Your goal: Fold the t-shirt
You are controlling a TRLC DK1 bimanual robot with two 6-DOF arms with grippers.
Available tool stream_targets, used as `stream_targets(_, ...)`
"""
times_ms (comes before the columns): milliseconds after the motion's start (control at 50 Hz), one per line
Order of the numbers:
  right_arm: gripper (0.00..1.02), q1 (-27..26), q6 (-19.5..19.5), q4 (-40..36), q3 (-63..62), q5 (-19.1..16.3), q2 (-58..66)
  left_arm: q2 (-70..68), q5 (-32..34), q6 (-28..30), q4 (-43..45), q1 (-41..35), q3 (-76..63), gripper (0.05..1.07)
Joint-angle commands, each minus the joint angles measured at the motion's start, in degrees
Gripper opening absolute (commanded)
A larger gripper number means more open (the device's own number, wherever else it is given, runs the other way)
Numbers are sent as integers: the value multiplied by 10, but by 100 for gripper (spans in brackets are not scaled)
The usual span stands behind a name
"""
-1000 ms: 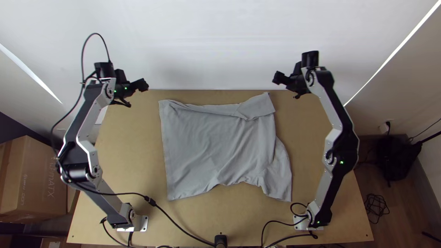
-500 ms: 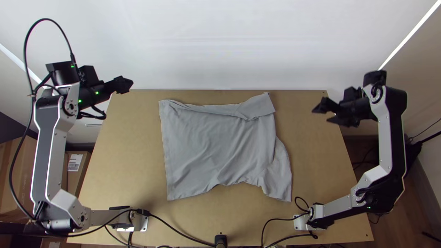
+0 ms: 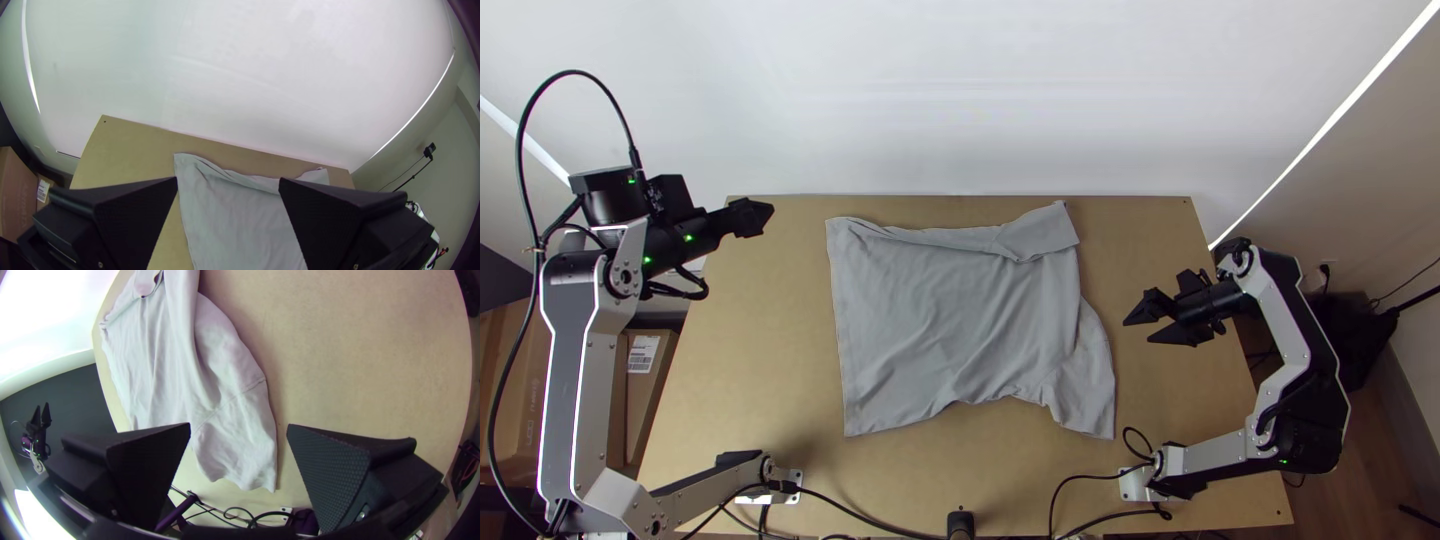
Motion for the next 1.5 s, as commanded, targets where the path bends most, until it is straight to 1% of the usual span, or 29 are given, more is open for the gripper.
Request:
stream_targets(0, 83, 4, -12, 9, -29, -7, 1, -18, 8, -6, -9, -1, -9, 103)
stream_targets(140, 82, 8, -12, 38, -57, -7, 24, -26, 7, -5, -15, 0, -12, 103)
stream_targets(240, 72, 8, -12, 64, -69, -7, 33, -29, 7, -5, -18, 2, -16, 103)
stream_targets(360, 71, 9, -9, 94, -82, -6, 39, -33, 7, -4, -18, 2, -24, 103)
stream_targets(380, 68, 11, -9, 98, -84, -6, 41, -33, 7, -4, -18, 3, -25, 103)
stream_targets(400, 63, 11, -9, 104, -85, -6, 42, -33, 7, -4, -18, 2, -26, 103)
stream_targets(460, 39, 13, -7, 134, -95, -6, 42, -33, 7, -4, -18, 3, -26, 103)
stream_targets(500, 32, 15, -5, 150, -101, -7, 38, -33, 7, -4, -18, 3, -26, 103)
stream_targets(680, 34, 30, 0, 158, -110, -7, 48, -32, 5, -4, -18, 3, -20, 103)
stream_targets(720, 40, 34, 3, 159, -111, -7, 51, -32, 5, -3, -18, 3, -20, 103)
stream_targets(760, 42, 37, 5, 159, -111, -7, 54, -32, 5, -3, -18, 3, -20, 103)
stream_targets(880, 42, 50, 9, 162, -111, -7, 62, -32, 3, -1, -18, 4, -22, 103)
stream_targets(1000, 42, 63, 18, 182, -117, -7, 68, -32, 2, -1, -18, 4, -20, 103)
stream_targets(1380, 42, 100, 31, 219, -135, -6, 93, -34, 1, 8, -29, 5, -23, 103)
stream_targets(1420, 40, 107, 31, 220, -138, -6, 93, -37, 1, 15, -33, 4, -26, 103)
stream_targets(1480, 26, 112, 31, 232, -146, -6, 87, -40, 1, 36, -51, -1, -29, 103)
